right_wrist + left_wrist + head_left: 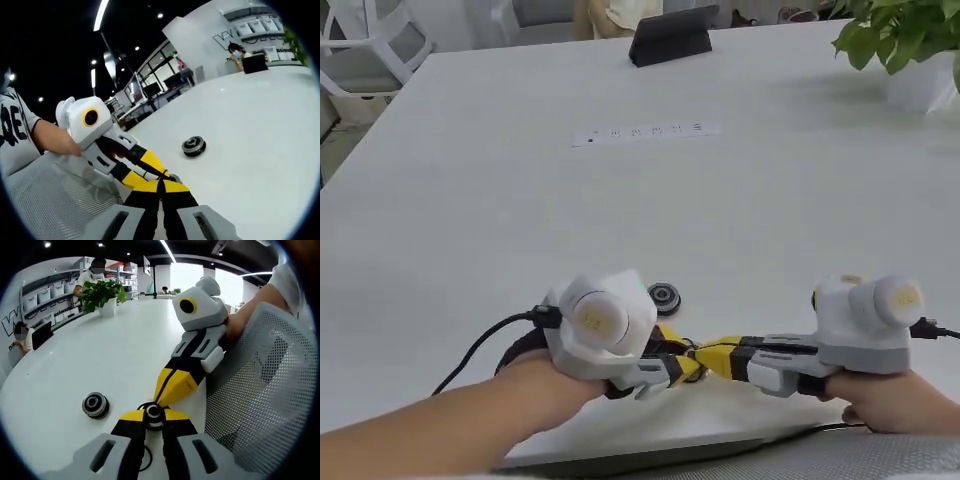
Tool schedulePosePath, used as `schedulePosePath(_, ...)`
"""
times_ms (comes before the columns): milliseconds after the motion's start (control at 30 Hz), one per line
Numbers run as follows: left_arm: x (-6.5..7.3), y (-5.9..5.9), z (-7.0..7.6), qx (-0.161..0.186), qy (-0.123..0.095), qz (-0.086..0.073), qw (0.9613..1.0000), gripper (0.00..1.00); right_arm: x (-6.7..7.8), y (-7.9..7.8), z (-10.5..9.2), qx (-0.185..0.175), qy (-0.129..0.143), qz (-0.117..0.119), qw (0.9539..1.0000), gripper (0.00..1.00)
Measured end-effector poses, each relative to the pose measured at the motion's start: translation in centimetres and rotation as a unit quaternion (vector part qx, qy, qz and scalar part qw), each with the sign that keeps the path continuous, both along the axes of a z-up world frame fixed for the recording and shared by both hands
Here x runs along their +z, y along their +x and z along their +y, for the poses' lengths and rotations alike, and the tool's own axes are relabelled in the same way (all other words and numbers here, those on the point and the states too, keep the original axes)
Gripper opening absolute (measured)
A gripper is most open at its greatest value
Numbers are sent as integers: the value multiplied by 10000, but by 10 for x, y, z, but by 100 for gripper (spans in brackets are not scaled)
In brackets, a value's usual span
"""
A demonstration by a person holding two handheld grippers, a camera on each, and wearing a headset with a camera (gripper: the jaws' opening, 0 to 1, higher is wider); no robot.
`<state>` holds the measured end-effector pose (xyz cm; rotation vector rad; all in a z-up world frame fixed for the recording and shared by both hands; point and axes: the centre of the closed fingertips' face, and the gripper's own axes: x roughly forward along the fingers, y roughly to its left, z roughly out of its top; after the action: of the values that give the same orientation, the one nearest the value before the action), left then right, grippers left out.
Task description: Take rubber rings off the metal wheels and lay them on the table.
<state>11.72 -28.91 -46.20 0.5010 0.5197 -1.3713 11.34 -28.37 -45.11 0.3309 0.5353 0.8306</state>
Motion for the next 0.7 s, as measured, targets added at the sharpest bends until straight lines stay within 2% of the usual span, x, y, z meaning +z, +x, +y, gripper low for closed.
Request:
schedulePosePath(367, 0, 0, 0, -53, 1, 36, 10000, 7, -5, 0, -4, -59, -143, 35, 9999, 0)
schedulePosePath(700, 1, -1, 0, -42, -20, 247, 9997, 8, -6, 0, -6, -79, -130, 46, 9999, 0)
